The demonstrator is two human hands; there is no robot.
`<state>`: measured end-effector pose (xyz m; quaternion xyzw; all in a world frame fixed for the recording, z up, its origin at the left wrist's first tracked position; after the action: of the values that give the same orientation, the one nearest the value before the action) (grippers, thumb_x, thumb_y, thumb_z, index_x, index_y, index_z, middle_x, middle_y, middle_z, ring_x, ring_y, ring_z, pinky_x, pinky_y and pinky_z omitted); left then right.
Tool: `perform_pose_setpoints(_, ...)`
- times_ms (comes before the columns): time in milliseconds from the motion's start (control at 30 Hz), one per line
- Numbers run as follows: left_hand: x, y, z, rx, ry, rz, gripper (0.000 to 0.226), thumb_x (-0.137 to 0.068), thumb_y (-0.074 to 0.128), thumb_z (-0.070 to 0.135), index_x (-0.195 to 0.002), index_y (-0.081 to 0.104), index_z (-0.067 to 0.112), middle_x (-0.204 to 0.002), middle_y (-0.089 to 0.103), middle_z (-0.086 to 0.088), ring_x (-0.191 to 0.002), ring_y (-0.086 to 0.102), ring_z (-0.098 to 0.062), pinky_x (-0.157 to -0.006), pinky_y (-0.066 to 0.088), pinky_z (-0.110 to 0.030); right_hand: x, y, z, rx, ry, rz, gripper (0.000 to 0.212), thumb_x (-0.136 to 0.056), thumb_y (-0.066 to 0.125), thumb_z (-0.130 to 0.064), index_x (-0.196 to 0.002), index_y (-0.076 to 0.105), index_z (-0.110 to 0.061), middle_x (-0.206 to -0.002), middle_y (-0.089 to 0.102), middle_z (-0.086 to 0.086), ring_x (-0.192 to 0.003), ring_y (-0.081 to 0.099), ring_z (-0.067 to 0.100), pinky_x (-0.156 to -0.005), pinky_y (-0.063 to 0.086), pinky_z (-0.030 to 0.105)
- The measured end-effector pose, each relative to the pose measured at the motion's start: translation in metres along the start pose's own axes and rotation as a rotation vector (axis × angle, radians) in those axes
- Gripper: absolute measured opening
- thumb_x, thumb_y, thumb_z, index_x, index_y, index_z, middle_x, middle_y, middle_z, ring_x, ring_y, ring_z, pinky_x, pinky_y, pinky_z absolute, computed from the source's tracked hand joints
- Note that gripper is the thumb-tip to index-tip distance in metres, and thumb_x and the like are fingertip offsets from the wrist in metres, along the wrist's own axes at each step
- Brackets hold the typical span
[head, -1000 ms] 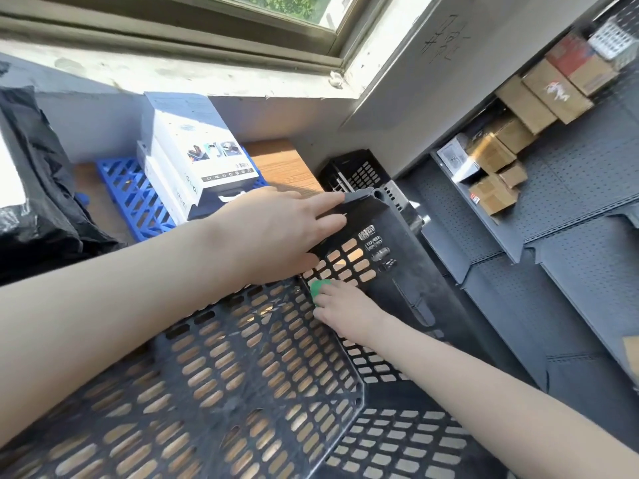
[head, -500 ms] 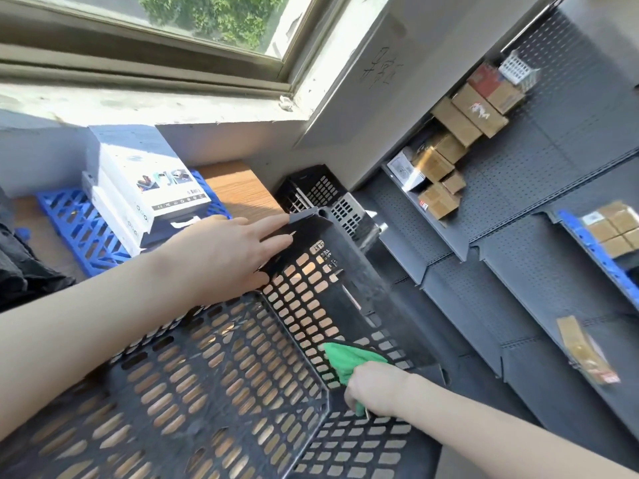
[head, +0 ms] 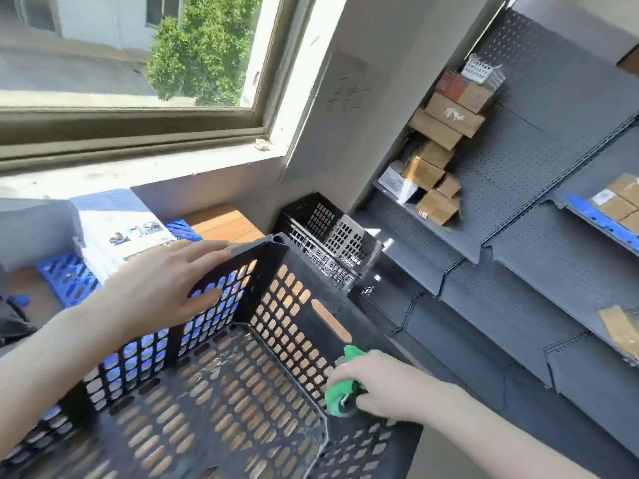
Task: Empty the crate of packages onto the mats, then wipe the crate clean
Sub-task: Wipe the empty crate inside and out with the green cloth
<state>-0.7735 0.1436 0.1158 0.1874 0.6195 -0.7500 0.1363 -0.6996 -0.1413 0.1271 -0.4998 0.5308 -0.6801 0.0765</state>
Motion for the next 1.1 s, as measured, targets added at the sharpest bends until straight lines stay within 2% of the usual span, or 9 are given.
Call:
perform_pose_setpoints(133,0.008,-0.024,0.01,0.067,-0.144,0.071,0.046,-0.088,0.045,0.044,-0.117,0.067,0.015,-0.124,0.065,-0.001,-0.11,0.061,-0.024,-0.094,0.046,-0.034,-0.012,-0.023,-0.006,-0.387,-0.153,0.241,0.046,-0.082,0.06,-0.015,-0.119,0.059,-0.044,-0.118,0.061,-0.02,-0.083,0.056,-0.01,-0.071,0.042,0.01)
perform_pose_setpoints(233,0.028,-0.041,0.027,0.226,-0.362,0.162,0.039,-0.086,0.049,0.047,-0.115,0.065,0.027,-0.125,0.06,0.018,-0.117,0.052,-0.004,-0.098,0.038,-0.02,-0.021,-0.043,-0.019,-0.661,-0.291,0.357,0.041,-0.078,0.073,-0.02,-0.111,0.064,-0.041,-0.113,0.063,-0.025,-0.103,0.057,-0.006,-0.091,0.045,0.017)
perform_pose_setpoints(333,0.054,-0.049,0.049,0.492,-0.633,0.208,0.036,-0.081,0.059,0.049,-0.114,0.064,0.036,-0.118,0.061,0.029,-0.115,0.051,0.012,-0.098,0.035,-0.01,-0.027,-0.057,-0.032,-0.859,-0.405,0.414,0.04,-0.071,0.078,-0.023,-0.104,0.06,-0.037,-0.109,0.064,-0.018,-0.106,0.058,0.0,-0.092,0.042,0.021)
perform_pose_setpoints(433,0.07,-0.052,0.076,0.736,-0.753,0.185,0.04,-0.079,0.063,0.044,-0.118,0.063,0.033,-0.116,0.066,0.026,-0.114,0.057,0.006,-0.098,0.044,-0.02,-0.032,-0.062,-0.05,-0.947,-0.462,0.388,0.048,-0.063,0.076,-0.039,-0.105,0.055,-0.037,-0.105,0.063,-0.014,-0.104,0.058,0.009,-0.093,0.044,0.03)
perform_pose_setpoints(567,0.08,-0.059,0.098,0.858,-0.807,0.17,0.048,-0.074,0.067,0.048,-0.121,0.059,0.04,-0.117,0.068,0.016,-0.113,0.061,-0.002,-0.1,0.046,-0.028,-0.029,-0.071,-0.082,-1.134,-0.611,0.304,0.039,-0.061,0.076,-0.017,-0.093,0.062,-0.034,-0.097,0.066,-0.007,-0.088,0.062,0.003,-0.076,0.045,0.013)
perform_pose_setpoints(633,0.081,-0.067,0.103,0.868,-0.823,0.212,0.046,-0.073,0.07,0.042,-0.118,0.059,0.044,-0.114,0.069,0.011,-0.107,0.064,-0.007,-0.098,0.049,-0.033,-0.024,-0.074,-0.098,-1.223,-0.689,0.212,0.035,-0.062,0.073,-0.012,-0.091,0.066,-0.03,-0.093,0.069,-0.003,-0.085,0.063,0.006,-0.073,0.047,0.016)
perform_pose_setpoints(800,0.081,-0.083,0.1,0.843,-0.865,0.301,0.042,-0.068,0.072,0.036,-0.109,0.065,0.043,-0.102,0.073,0.002,-0.099,0.067,-0.02,-0.094,0.053,-0.039,-0.022,-0.076,-0.115,-1.399,-0.751,0.131,0.046,-0.06,0.081,-0.023,-0.104,0.068,-0.026,-0.107,0.071,0.007,-0.104,0.065,0.019,-0.09,0.05,0.034)
perform_pose_setpoints(1000,0.079,-0.1,0.098,0.728,-0.931,0.46,0.022,-0.073,0.073,0.036,-0.095,0.068,0.036,-0.09,0.073,0.007,-0.088,0.068,-0.011,-0.082,0.056,-0.033,-0.035,-0.079,-0.124,-1.298,-0.742,0.113,0.033,-0.074,0.073,-0.032,-0.106,0.065,-0.035,-0.109,0.07,0.0,-0.104,0.066,0.016,-0.094,0.05,0.035)
perform_pose_setpoints(1100,0.074,-0.107,0.099,0.645,-0.983,0.57,0.019,-0.076,0.074,0.034,-0.095,0.068,0.031,-0.087,0.072,0.008,-0.083,0.068,-0.01,-0.075,0.056,-0.029,-0.043,-0.082,-0.128,-1.191,-0.792,-0.023,0.048,-0.075,0.08,-0.014,-0.116,0.062,-0.031,-0.113,0.069,0.001,-0.103,0.067,0.021,-0.095,0.051,0.04)
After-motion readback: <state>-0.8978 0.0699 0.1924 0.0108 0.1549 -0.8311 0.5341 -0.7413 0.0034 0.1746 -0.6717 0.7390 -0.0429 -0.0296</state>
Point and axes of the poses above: each hand's wrist, its own x-axis away from the middle knuckle, its own y-axis out of the palm, z = x × y, the point moved 5 cm from there along -x, towards the middle knuckle
